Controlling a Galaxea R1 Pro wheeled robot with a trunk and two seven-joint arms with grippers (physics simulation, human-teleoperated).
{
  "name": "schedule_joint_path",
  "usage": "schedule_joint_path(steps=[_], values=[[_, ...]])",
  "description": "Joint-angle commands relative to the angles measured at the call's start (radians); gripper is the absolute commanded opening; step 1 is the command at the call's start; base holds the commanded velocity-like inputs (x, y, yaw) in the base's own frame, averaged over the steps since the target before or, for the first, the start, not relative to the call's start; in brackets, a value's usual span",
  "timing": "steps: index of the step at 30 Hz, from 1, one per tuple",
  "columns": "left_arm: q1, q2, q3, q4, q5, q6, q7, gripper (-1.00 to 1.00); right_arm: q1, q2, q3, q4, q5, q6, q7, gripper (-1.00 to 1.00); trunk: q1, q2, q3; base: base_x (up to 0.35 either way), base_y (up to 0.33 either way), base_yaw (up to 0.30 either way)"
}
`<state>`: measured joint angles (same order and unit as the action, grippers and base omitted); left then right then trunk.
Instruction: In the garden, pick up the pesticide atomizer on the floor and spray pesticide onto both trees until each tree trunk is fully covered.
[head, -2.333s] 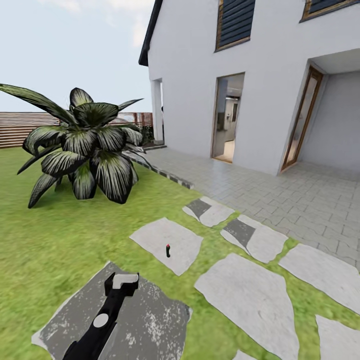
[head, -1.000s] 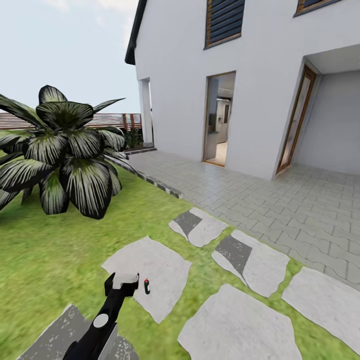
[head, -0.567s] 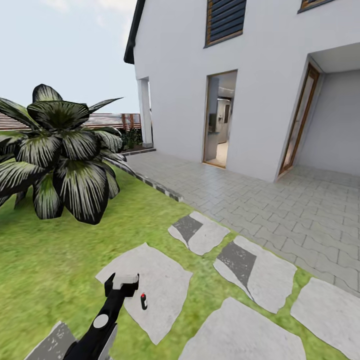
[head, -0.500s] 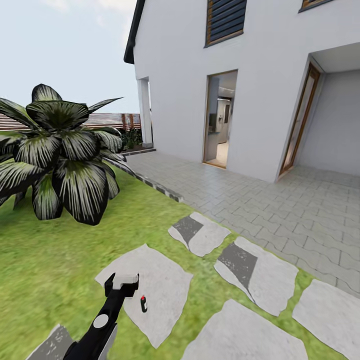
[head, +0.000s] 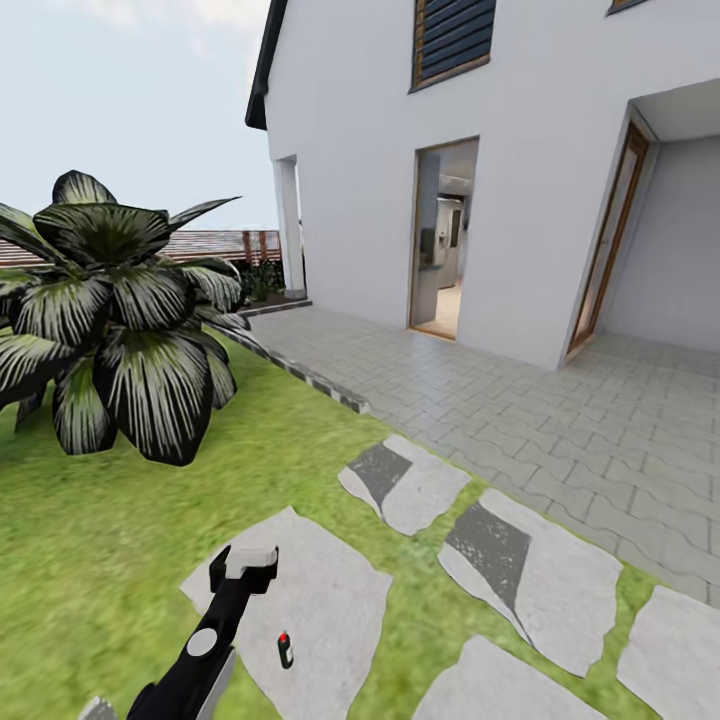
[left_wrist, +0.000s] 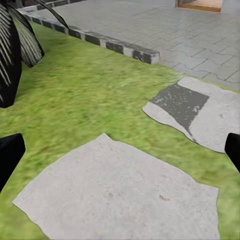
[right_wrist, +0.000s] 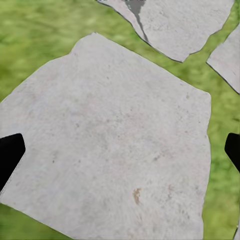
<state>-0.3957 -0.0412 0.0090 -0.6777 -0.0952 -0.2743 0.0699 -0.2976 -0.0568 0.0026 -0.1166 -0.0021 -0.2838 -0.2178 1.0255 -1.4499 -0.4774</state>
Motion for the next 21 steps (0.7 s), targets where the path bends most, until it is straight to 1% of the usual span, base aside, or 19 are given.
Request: schedule_joint_path(steps=[1, 8, 15, 18, 21], values=[[0.0, 0.0, 0.0, 0.0, 0.0, 0.0, 0.0, 1.0, 0.0, 0.0, 0.0, 0.0, 0.0, 0.0, 0.0, 1.0, 0.0, 0.0, 0.0, 0.251, 0.012, 0.0], [0.0, 0.0, -0.001, 0.0, 0.0, 0.0, 0.0, 1.0, 0.0, 0.0, 0.0, 0.0, 0.0, 0.0, 0.0, 1.0, 0.0, 0.0, 0.0, 0.219, 0.005, -0.013], [0.0, 0.0, -0.001, 0.0, 0.0, 0.0, -0.001, 1.0, 0.0, 0.0, 0.0, 0.0, -0.001, 0.0, 0.0, 1.0, 0.0, 0.0, 0.003, 0.306, 0.002, -0.162], [0.0, 0.0, -0.001, 0.0, 0.001, -0.001, -0.001, 1.0, 0.0, 0.0, 0.0, 0.0, 0.0, 0.0, 0.0, 1.0, 0.0, 0.0, 0.003, 0.239, 0.1, -0.06], [0.0, 0.0, -0.001, -0.001, 0.0, -0.001, -0.001, 1.0, 0.0, 0.0, 0.0, 0.0, 0.0, 0.0, 0.0, 1.0, 0.0, 0.0, 0.004, 0.243, 0.193, -0.037]])
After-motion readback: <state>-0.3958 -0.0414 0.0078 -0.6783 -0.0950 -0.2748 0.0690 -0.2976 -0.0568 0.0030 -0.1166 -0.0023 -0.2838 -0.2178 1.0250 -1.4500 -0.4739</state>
